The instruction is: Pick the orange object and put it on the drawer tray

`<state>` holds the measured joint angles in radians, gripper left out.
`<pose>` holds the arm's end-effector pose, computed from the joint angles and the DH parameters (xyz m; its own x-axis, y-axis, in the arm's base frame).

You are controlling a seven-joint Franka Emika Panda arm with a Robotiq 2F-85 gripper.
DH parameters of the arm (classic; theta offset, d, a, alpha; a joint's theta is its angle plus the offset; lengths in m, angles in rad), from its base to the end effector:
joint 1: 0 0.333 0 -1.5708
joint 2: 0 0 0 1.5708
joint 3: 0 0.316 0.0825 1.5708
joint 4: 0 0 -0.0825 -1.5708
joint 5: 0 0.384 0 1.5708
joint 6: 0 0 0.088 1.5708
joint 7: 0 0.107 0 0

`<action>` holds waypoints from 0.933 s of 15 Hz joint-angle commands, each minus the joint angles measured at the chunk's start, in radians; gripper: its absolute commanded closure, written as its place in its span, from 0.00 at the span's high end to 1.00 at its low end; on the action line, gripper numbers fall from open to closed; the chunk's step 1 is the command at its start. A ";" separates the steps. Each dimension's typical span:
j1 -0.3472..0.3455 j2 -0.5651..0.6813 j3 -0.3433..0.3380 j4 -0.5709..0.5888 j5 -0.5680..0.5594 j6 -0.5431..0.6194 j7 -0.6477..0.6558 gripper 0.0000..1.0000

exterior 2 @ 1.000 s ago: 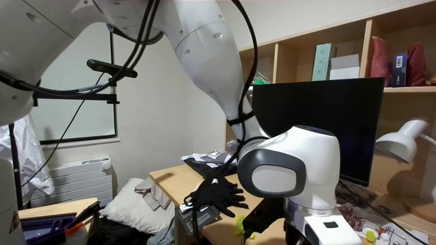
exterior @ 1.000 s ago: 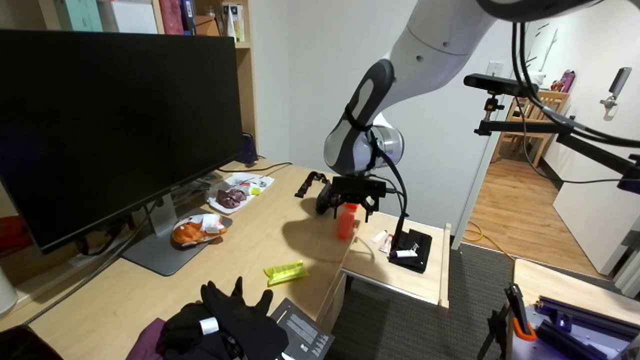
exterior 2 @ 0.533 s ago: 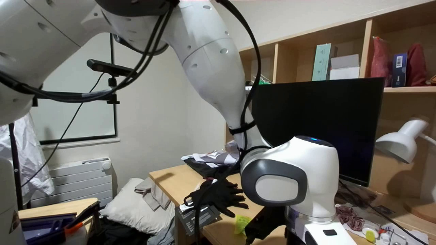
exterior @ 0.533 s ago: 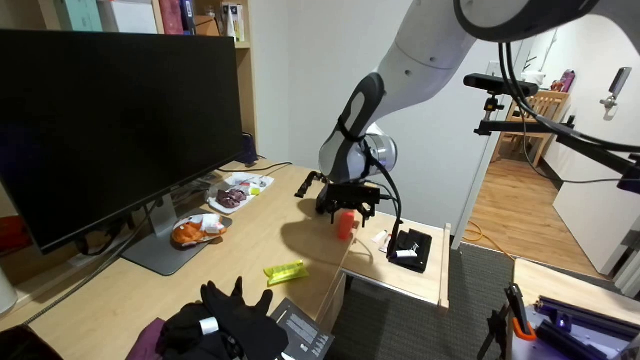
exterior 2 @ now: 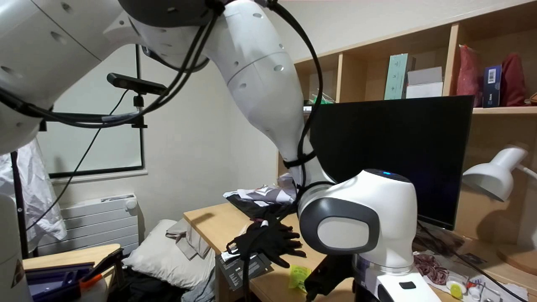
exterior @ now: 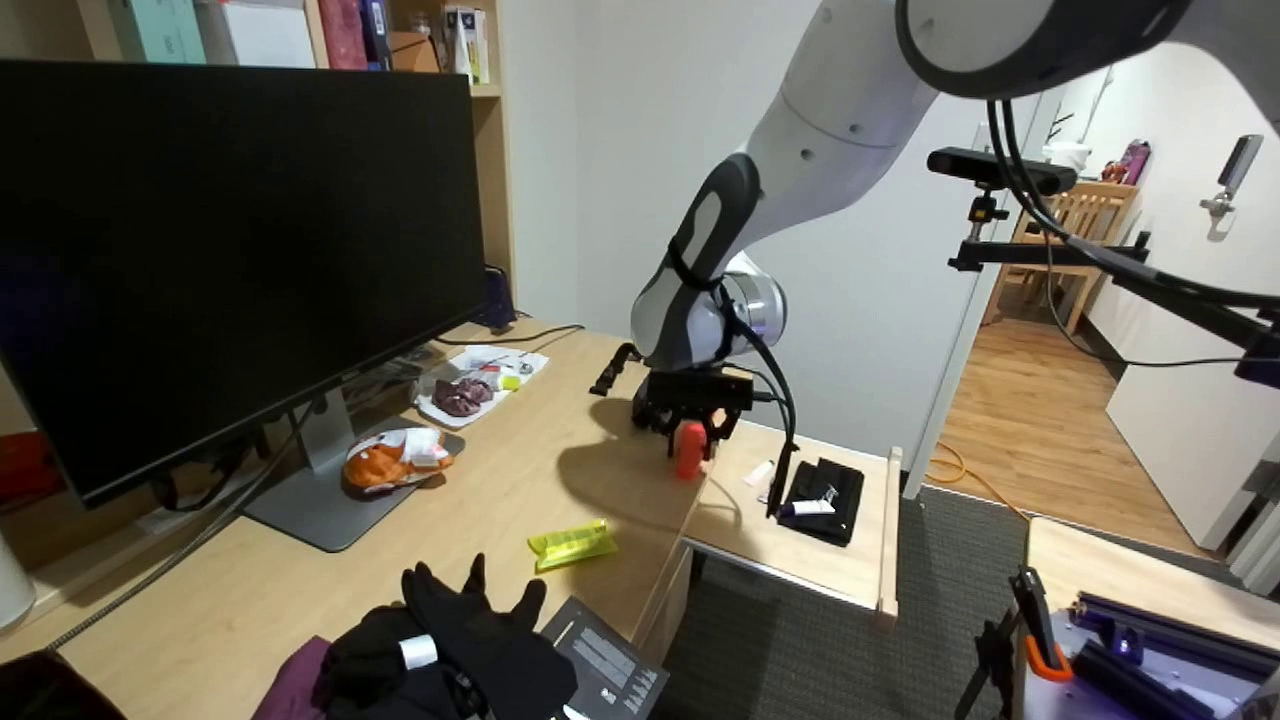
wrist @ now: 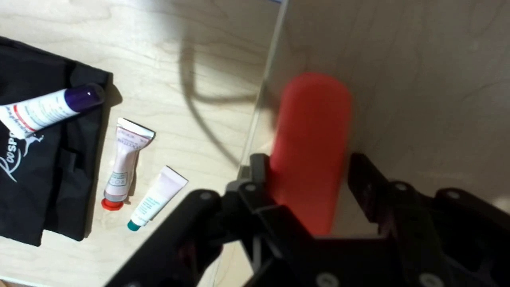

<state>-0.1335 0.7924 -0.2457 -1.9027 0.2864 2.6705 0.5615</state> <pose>0.5670 -0.2340 0.0902 0.4315 -0.9013 0.0381 -0.9021 -0.4307 0.0259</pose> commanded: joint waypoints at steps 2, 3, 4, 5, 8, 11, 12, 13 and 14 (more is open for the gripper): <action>0.015 -0.004 -0.019 -0.005 0.003 0.018 0.019 0.20; 0.014 -0.012 -0.020 -0.011 0.004 0.016 0.016 0.19; 0.015 -0.018 -0.025 -0.017 0.003 0.011 0.018 0.19; 0.015 -0.025 -0.030 -0.023 0.001 0.004 0.019 0.19; 0.007 -0.047 -0.055 -0.047 -0.006 -0.001 0.011 0.19; 0.000 -0.072 -0.087 -0.084 -0.015 -0.001 0.000 0.19; -0.002 -0.076 -0.097 -0.096 -0.017 0.004 -0.002 0.19; -0.005 -0.078 -0.110 -0.111 -0.022 0.005 -0.005 0.19; -0.008 -0.077 -0.121 -0.125 -0.026 0.012 -0.009 0.19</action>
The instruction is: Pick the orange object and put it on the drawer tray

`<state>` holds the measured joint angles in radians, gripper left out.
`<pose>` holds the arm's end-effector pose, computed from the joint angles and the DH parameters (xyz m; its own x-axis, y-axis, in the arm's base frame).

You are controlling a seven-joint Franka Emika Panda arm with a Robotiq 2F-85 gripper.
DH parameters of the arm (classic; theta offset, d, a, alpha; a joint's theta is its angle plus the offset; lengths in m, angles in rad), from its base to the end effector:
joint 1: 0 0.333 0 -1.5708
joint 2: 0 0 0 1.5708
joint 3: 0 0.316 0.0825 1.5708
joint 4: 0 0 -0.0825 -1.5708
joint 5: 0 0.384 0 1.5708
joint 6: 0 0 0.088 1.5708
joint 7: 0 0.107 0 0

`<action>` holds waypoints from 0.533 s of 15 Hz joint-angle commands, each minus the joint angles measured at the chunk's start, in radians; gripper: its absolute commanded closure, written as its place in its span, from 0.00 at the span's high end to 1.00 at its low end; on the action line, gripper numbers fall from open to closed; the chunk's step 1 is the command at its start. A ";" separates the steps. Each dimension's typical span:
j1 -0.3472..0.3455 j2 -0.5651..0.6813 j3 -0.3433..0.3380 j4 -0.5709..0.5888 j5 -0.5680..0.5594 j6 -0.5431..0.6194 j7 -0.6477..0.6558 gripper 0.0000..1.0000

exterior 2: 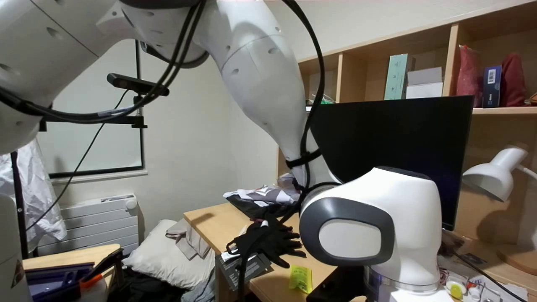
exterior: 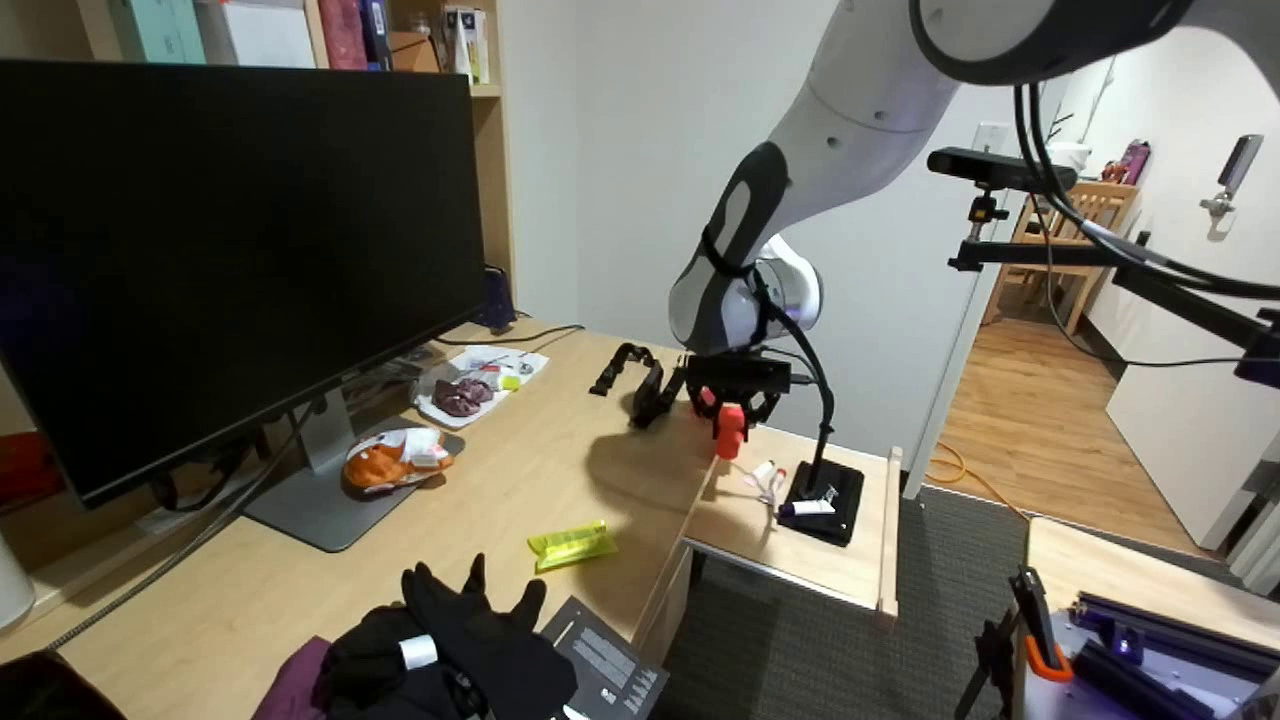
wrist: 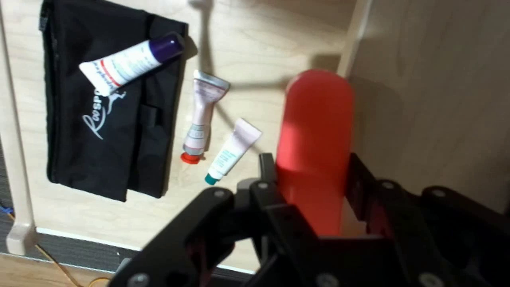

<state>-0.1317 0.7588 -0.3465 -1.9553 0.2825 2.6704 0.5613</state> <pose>0.5326 -0.2859 0.1058 0.3622 -0.9286 0.0811 -0.9313 -0.3570 0.0725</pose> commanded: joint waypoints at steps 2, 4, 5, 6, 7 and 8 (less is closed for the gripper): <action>-0.027 -0.041 -0.024 -0.102 -0.015 0.034 -0.023 0.19; -0.039 -0.025 -0.032 -0.112 -0.014 0.026 -0.021 0.19; -0.050 -0.018 -0.029 -0.115 -0.010 0.029 -0.026 0.19; -0.052 -0.013 -0.031 -0.121 -0.013 0.034 -0.028 0.19; -0.052 -0.008 -0.037 -0.126 -0.017 0.029 -0.025 0.19; -0.055 -0.008 -0.040 -0.137 -0.019 0.033 -0.030 0.19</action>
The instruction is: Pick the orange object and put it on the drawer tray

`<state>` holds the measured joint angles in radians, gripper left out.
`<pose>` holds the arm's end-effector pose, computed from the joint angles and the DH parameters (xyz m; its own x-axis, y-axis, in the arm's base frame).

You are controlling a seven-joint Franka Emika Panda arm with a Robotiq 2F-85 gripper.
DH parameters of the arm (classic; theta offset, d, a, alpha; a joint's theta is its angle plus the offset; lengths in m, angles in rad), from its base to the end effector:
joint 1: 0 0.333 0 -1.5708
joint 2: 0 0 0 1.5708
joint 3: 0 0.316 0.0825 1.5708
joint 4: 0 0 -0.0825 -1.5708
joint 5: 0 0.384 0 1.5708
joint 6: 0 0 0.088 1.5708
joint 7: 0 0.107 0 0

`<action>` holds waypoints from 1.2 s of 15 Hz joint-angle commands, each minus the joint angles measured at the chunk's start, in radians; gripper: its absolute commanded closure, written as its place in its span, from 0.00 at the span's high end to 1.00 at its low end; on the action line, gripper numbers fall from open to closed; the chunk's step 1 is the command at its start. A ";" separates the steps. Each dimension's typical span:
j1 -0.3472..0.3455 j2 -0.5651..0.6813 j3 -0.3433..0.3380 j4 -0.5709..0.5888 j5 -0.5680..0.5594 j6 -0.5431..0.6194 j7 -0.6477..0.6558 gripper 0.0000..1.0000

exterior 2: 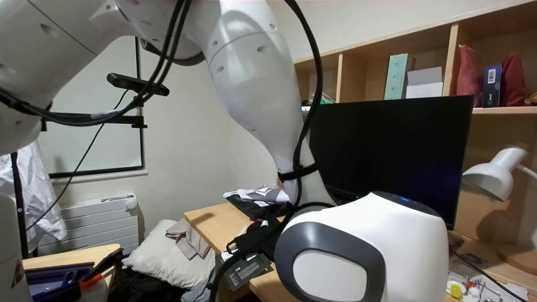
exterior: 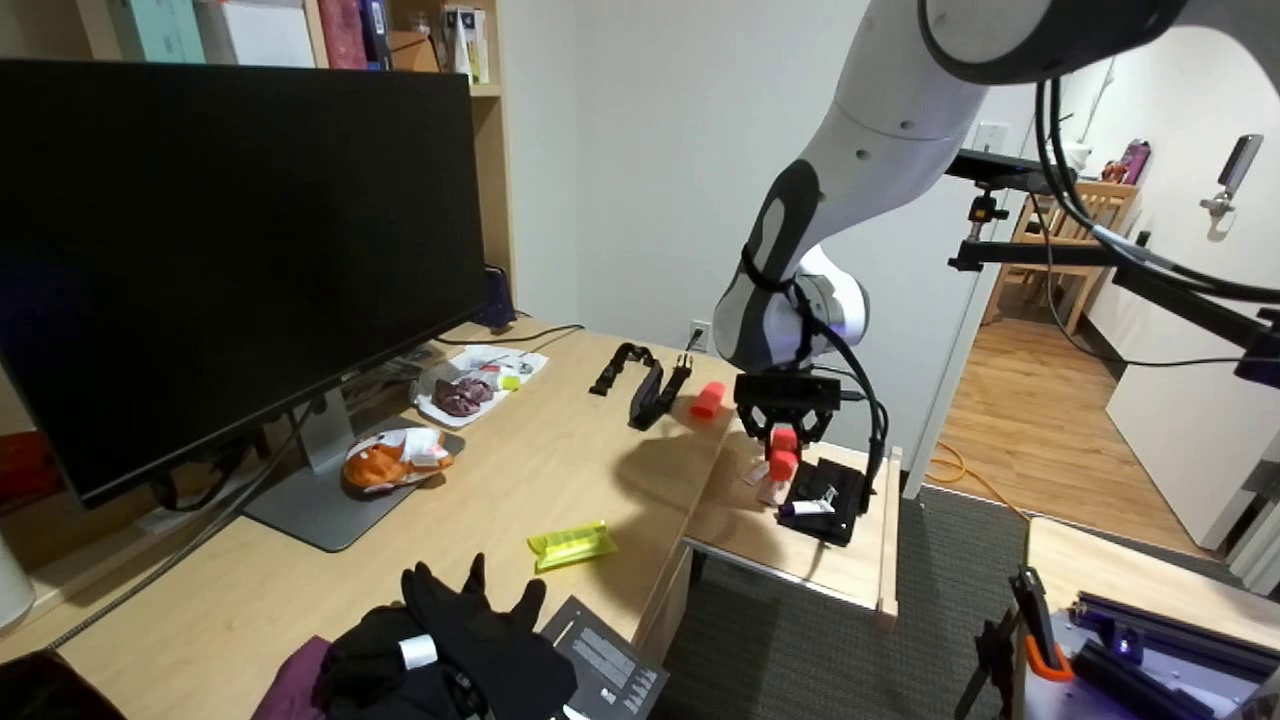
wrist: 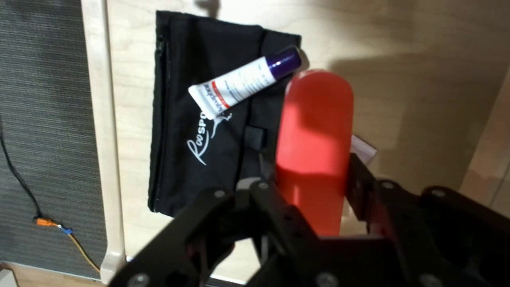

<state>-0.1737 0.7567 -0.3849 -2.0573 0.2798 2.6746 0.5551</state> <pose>0.4683 -0.3164 0.0825 0.2867 -0.9571 0.0409 -0.9483 -0.2775 0.1540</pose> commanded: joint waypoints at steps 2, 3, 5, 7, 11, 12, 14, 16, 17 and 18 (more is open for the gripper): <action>-0.018 -0.013 -0.006 -0.062 -0.023 0.044 -0.043 0.19; -0.021 -0.018 -0.011 -0.080 -0.026 0.057 -0.054 0.19; -0.026 -0.017 -0.027 -0.108 -0.038 0.090 -0.082 0.19; -0.033 -0.010 -0.043 -0.132 -0.048 0.125 -0.108 0.19; -0.072 -0.005 -0.045 -0.157 -0.040 0.164 -0.150 0.19; -0.079 -0.002 -0.048 -0.156 -0.039 0.154 -0.151 0.19; -0.111 0.000 -0.029 -0.146 -0.017 0.148 -0.147 0.19; -0.131 0.009 -0.014 -0.136 -0.006 0.155 -0.141 0.19; -0.140 0.008 -0.006 -0.132 0.001 0.150 -0.139 0.19; -0.140 0.011 -0.002 -0.125 0.007 0.135 -0.127 0.19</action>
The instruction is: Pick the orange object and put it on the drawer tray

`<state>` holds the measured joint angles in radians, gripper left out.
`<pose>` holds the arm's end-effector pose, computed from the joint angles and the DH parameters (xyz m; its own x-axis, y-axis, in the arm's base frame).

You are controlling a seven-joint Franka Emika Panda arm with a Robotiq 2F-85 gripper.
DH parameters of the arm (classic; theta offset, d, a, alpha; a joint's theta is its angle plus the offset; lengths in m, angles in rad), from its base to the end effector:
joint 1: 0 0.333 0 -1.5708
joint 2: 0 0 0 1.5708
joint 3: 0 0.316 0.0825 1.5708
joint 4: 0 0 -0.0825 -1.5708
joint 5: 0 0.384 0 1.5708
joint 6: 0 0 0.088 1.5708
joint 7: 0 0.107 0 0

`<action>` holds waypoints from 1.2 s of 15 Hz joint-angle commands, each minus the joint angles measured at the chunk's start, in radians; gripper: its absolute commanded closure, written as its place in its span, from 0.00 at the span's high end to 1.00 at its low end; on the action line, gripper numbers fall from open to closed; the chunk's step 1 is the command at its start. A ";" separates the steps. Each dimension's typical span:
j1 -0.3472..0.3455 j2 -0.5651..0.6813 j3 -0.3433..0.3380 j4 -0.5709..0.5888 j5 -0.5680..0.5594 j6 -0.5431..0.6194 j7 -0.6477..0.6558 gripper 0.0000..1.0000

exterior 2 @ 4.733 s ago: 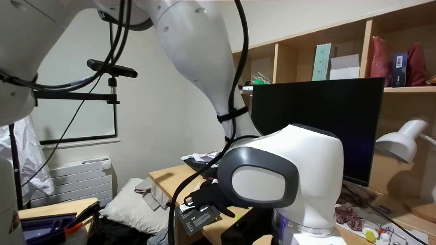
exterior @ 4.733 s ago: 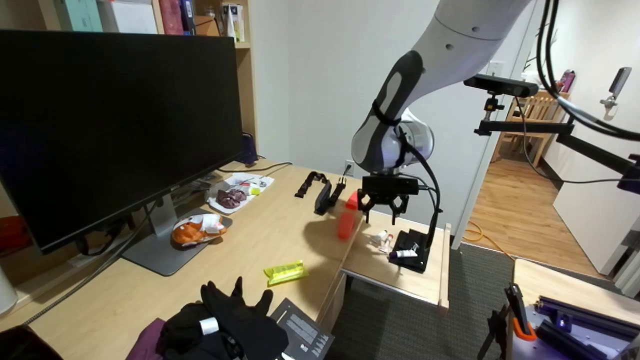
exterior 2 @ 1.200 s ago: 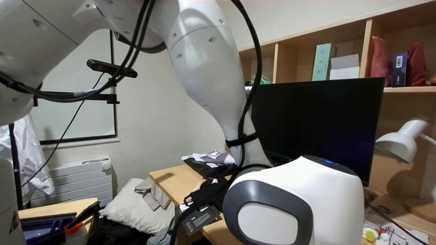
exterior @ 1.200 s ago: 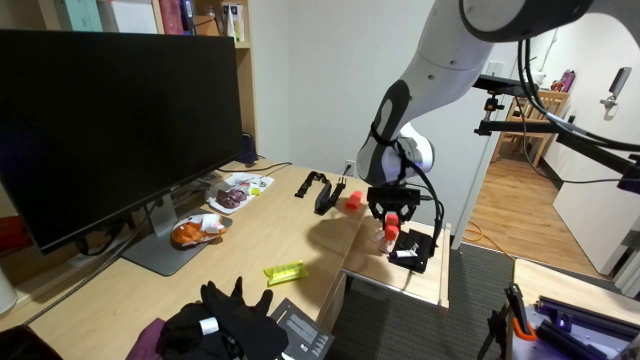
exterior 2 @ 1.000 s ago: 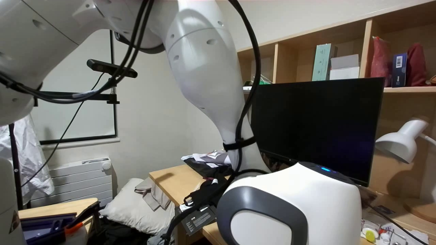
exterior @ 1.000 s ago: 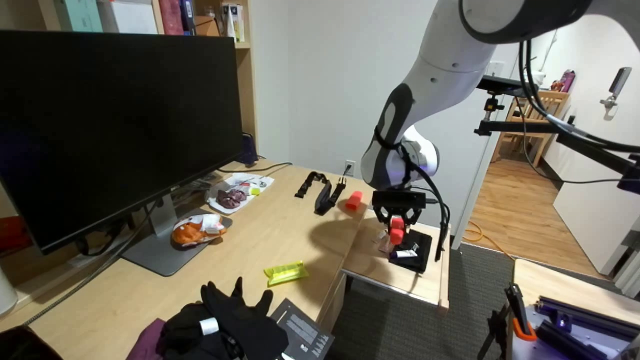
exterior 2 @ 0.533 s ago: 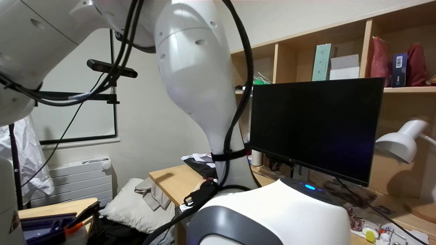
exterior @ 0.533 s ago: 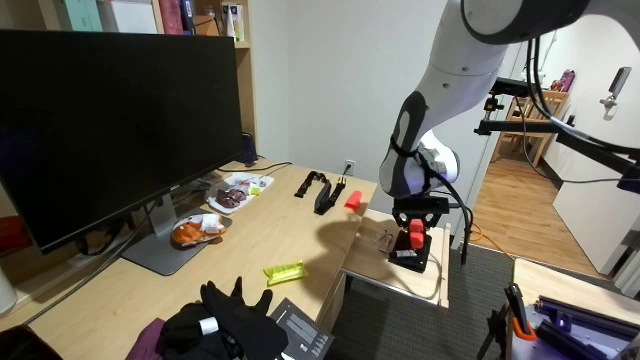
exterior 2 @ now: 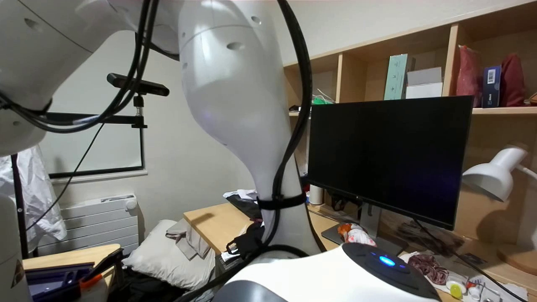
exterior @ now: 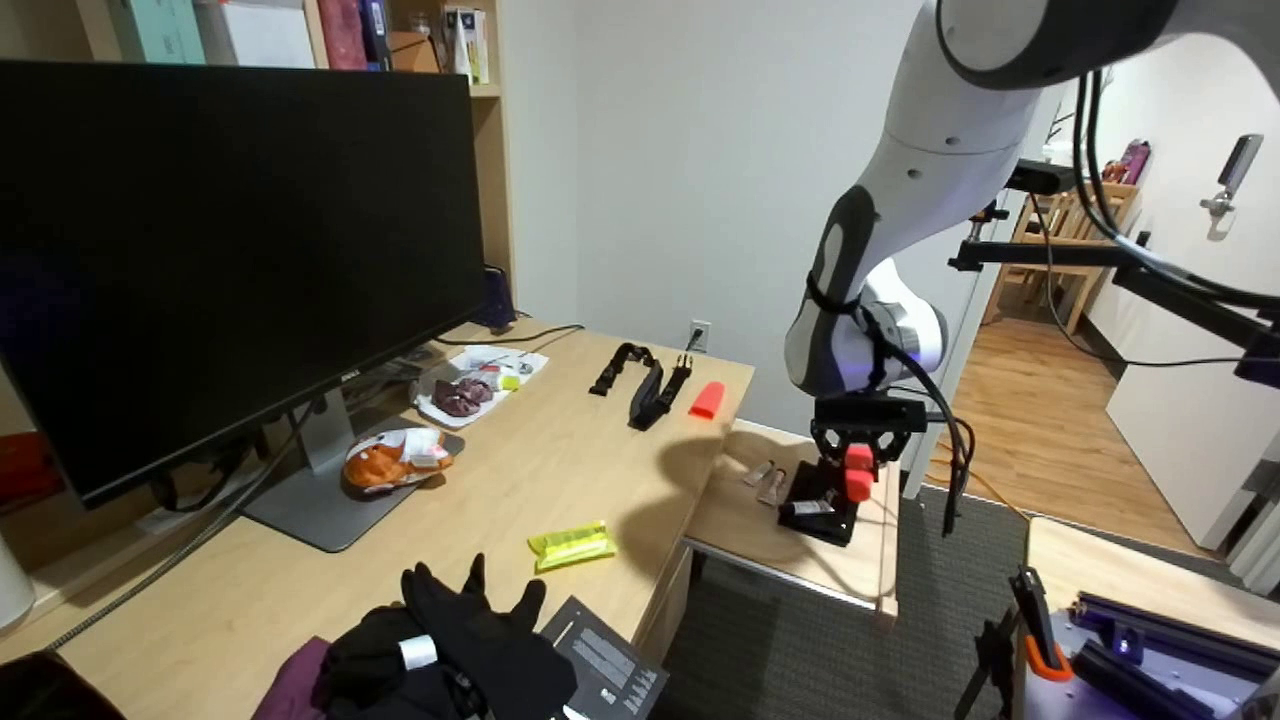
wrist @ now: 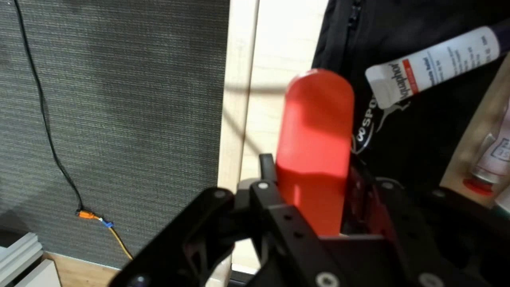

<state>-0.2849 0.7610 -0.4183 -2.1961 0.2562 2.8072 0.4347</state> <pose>0.3720 -0.3638 0.0609 0.2813 -0.9581 0.0543 -0.9407 -0.2642 0.2126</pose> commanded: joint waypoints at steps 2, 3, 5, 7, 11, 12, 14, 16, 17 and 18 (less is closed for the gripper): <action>-0.038 0.015 0.044 0.027 0.046 0.001 0.000 0.19; -0.043 0.021 0.050 0.037 0.053 -0.004 0.001 0.19; -0.041 0.036 0.042 0.048 0.052 -0.006 0.004 0.19; -0.041 0.051 0.034 0.056 0.050 -0.003 0.007 0.19; -0.038 0.094 0.021 0.077 0.047 -0.006 0.018 0.19; -0.041 0.099 0.024 0.082 0.051 -0.011 0.019 0.19; -0.052 0.119 0.028 0.097 0.053 -0.010 0.015 0.19; -0.049 0.134 0.025 0.109 0.054 -0.014 0.022 0.19; -0.050 0.136 0.025 0.111 0.054 -0.015 0.021 0.69; -0.049 0.135 0.025 0.112 0.055 -0.014 0.022 0.71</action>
<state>-0.3228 0.8759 -0.3995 -2.1085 0.2900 2.8047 0.4500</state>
